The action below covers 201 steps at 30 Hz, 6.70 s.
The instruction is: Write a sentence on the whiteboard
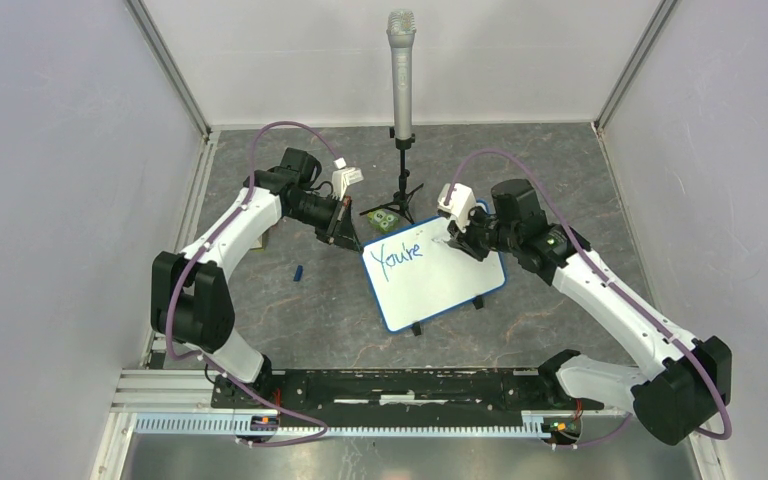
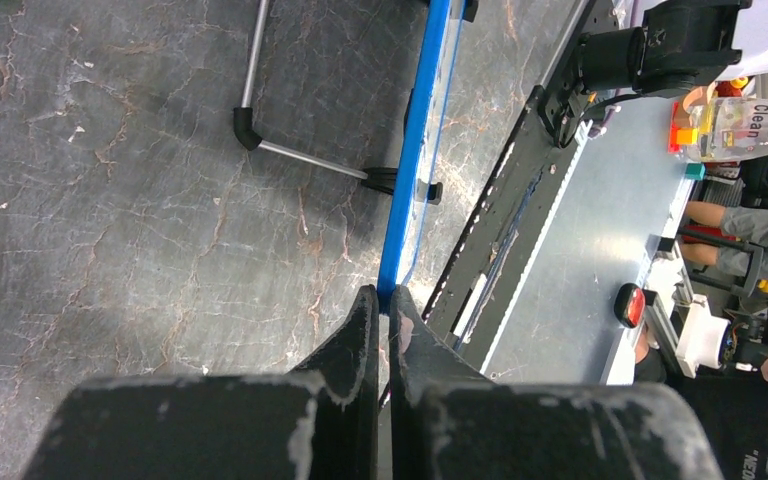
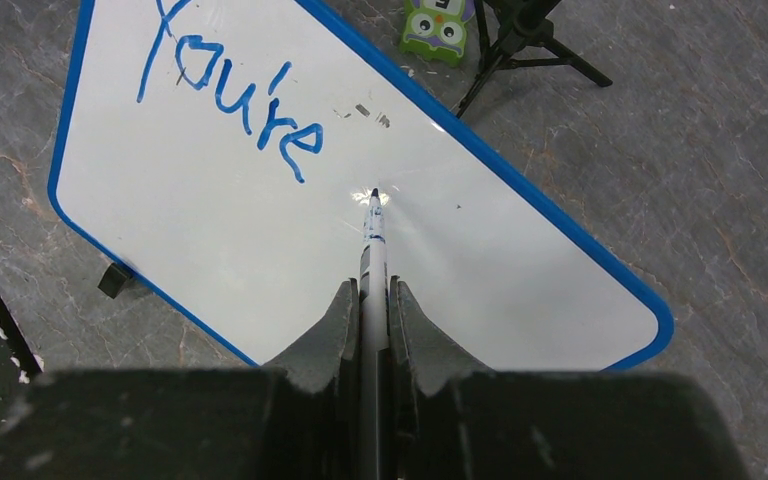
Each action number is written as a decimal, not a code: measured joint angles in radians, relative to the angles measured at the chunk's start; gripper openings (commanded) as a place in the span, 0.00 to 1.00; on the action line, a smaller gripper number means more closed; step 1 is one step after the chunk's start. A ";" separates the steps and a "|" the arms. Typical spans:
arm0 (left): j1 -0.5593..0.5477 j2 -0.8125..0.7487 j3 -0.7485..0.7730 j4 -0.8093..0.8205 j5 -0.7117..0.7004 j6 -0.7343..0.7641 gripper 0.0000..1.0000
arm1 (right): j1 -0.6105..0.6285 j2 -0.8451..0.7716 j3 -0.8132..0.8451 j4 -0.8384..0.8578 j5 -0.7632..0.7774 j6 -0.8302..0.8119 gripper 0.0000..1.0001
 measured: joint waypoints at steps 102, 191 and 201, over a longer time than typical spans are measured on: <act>0.000 0.000 0.000 0.002 -0.021 0.001 0.03 | -0.003 0.035 0.014 0.011 0.014 0.003 0.00; 0.000 -0.002 -0.002 0.002 -0.021 0.001 0.02 | 0.008 0.045 0.042 -0.052 0.043 -0.030 0.00; 0.000 -0.002 -0.002 0.002 -0.021 0.001 0.02 | -0.025 0.024 0.042 -0.060 0.058 -0.044 0.00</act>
